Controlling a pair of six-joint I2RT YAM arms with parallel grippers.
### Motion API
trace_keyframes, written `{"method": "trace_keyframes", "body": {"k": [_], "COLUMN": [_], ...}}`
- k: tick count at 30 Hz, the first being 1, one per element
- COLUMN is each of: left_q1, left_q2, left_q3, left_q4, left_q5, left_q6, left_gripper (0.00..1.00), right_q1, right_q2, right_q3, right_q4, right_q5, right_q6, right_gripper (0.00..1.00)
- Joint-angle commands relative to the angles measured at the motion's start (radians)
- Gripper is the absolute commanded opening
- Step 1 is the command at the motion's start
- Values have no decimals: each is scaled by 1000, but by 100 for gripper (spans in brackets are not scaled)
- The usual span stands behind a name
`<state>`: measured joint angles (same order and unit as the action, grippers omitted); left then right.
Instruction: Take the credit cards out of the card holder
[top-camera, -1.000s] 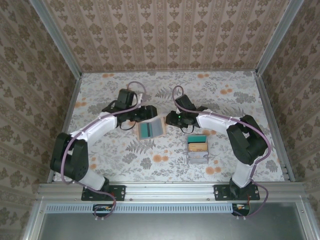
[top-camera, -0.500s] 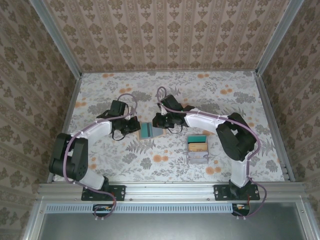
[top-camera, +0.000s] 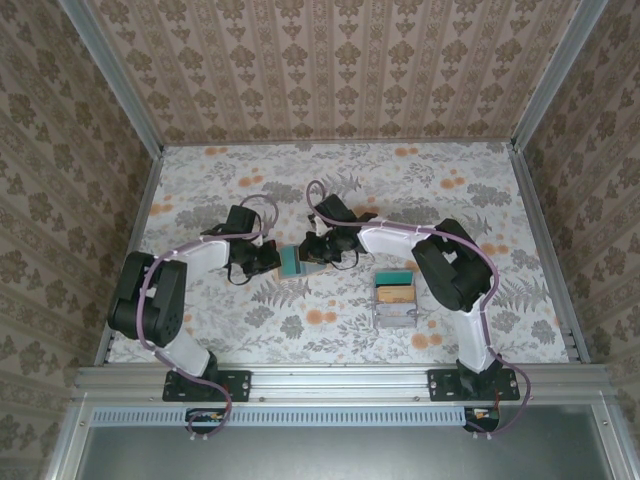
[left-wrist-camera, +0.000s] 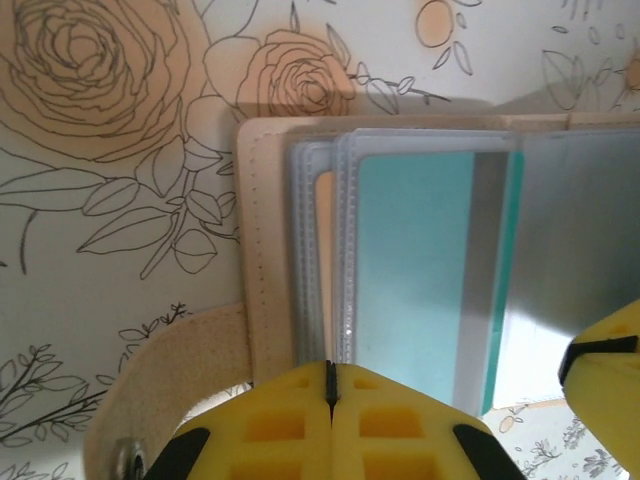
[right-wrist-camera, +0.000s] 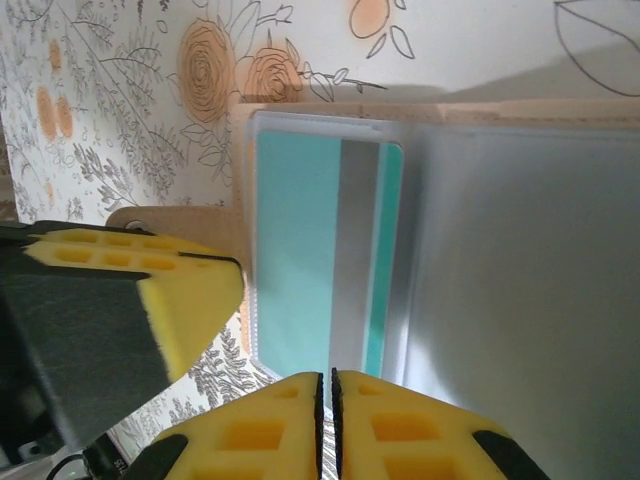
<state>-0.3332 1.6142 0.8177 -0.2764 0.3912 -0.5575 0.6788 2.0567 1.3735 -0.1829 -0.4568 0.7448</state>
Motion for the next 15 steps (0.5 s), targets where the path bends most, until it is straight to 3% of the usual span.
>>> {"method": "trace_keyframes", "body": {"k": [1,15], "left_q1": [-7,-21], "left_q2": [20,44], "left_q3": [-14,-6], "left_q4": [-7,-12], "left_q5": [-17,-20], "left_q6": [-4,4], "left_gripper": [0,0], "right_q1": [-2,-5], "right_q2": [37,72], "right_q3": [30,41], "right_q4": [-19,-39], "right_q5": [-27,-4], "right_q6": [17,14], "right_gripper": [15,18]}}
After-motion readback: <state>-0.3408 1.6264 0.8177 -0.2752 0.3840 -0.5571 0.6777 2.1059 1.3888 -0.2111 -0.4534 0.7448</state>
